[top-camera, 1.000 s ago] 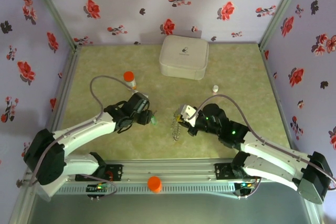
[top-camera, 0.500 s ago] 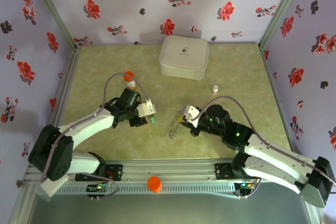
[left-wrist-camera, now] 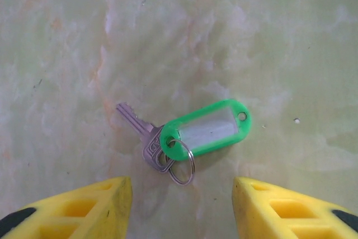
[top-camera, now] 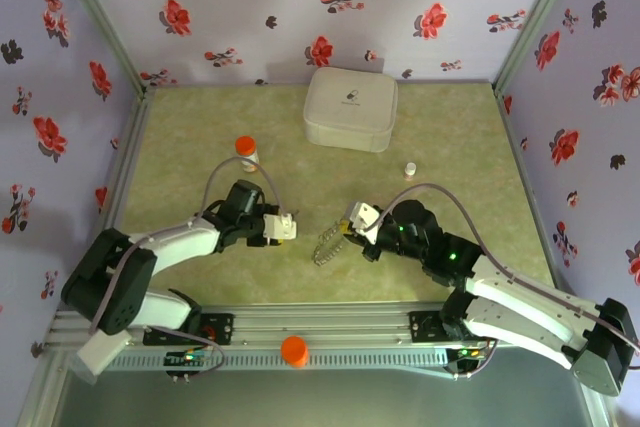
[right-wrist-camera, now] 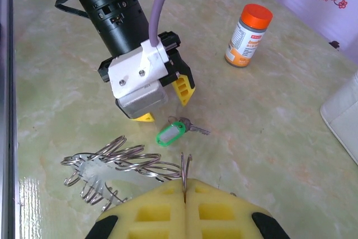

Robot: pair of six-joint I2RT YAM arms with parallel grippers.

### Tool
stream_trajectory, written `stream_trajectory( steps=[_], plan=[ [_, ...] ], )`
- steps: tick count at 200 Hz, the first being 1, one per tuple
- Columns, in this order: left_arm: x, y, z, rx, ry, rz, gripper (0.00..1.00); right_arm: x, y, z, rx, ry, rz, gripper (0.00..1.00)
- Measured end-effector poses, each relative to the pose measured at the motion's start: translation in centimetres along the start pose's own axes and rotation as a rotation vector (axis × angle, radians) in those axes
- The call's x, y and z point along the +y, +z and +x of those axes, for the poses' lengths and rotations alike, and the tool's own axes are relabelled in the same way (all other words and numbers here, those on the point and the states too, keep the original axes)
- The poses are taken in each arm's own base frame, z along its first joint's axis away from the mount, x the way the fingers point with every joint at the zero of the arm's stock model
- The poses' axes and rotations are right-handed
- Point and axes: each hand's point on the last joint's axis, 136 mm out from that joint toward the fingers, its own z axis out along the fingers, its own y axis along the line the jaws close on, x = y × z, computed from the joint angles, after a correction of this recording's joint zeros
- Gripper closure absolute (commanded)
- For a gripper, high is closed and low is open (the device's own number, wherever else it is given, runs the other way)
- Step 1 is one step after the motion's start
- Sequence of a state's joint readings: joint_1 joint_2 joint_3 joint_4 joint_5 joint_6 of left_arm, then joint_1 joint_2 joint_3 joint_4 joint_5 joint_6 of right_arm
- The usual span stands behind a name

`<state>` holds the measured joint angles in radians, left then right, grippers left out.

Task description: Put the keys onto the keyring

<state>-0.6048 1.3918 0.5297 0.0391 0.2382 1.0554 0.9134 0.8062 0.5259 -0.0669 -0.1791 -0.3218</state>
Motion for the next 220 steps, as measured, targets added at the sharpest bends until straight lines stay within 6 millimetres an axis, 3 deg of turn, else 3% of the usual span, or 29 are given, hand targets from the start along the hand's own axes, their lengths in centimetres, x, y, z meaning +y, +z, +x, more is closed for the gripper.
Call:
stream_trajectory(
  steps=[25, 154, 220],
  plan=[
    [-0.7, 0.8, 0.3, 0.014, 0.022, 0.027, 0.50, 0.1, 0.0, 0.3, 0.013, -0.002, -0.005, 1.00],
    [0.9, 1.8, 0.6, 0.066, 0.040, 0.008, 0.69, 0.1, 0.0, 0.3, 0.014, -0.002, -0.006, 1.00],
    [1.1, 2.0, 1.2, 0.105, 0.051, 0.001, 0.88, 0.2, 0.0, 0.3, 0.013, -0.002, -0.006, 1.00]
  ],
)
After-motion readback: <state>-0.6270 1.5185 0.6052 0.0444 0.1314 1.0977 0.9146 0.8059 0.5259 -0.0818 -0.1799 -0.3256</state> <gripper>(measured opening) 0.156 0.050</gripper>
